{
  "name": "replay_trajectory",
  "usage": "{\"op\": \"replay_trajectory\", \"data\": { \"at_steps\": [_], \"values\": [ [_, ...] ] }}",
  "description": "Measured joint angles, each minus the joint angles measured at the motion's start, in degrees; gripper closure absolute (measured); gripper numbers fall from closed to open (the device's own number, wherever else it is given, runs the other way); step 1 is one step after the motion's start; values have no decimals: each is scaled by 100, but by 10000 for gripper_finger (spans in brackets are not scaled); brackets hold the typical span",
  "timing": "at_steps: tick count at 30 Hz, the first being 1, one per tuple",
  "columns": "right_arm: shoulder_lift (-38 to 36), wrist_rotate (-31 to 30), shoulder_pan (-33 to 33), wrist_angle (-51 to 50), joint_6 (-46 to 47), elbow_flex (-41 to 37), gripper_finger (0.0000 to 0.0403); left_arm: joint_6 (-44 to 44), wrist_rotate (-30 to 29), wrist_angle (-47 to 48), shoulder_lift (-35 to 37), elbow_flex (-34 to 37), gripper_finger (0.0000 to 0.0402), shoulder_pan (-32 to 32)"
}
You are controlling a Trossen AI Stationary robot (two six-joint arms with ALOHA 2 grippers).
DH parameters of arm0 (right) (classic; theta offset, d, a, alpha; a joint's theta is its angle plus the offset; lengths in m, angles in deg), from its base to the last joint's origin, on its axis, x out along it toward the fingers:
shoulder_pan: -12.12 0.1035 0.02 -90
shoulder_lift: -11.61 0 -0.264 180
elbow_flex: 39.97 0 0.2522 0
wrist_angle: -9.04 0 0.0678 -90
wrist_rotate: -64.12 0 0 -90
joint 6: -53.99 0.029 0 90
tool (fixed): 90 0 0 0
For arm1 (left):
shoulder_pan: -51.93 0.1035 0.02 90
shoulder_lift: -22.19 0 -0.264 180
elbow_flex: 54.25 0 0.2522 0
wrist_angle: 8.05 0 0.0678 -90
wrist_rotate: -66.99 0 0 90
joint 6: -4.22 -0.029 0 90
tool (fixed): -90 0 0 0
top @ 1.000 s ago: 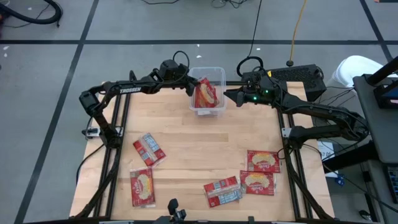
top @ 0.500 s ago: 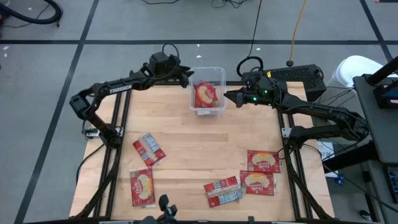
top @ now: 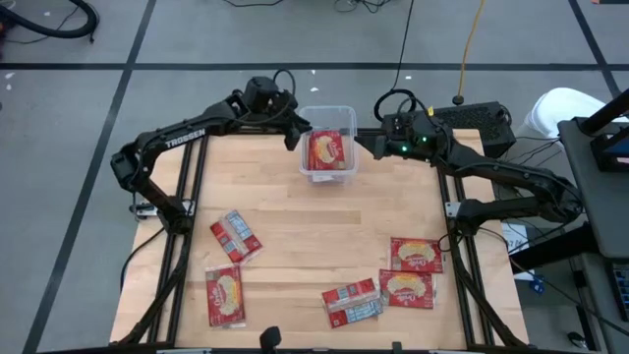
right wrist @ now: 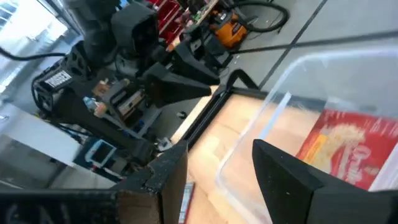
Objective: Sort popcorn bags into baskets
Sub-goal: Put the red popcorn bag into the transparent container
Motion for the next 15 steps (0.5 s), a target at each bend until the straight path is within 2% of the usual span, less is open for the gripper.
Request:
{"op": "replay_trajectory", "data": {
  "at_steps": [9,15],
  "values": [
    [98,-354,-10,-2125,-709,1367,250,-149,15,76,-2,-13,344,-4],
    [991,-340,-35,-2663,-1440,2988,280,-25,30,83,67,-13,371,-36]
  ]
}}
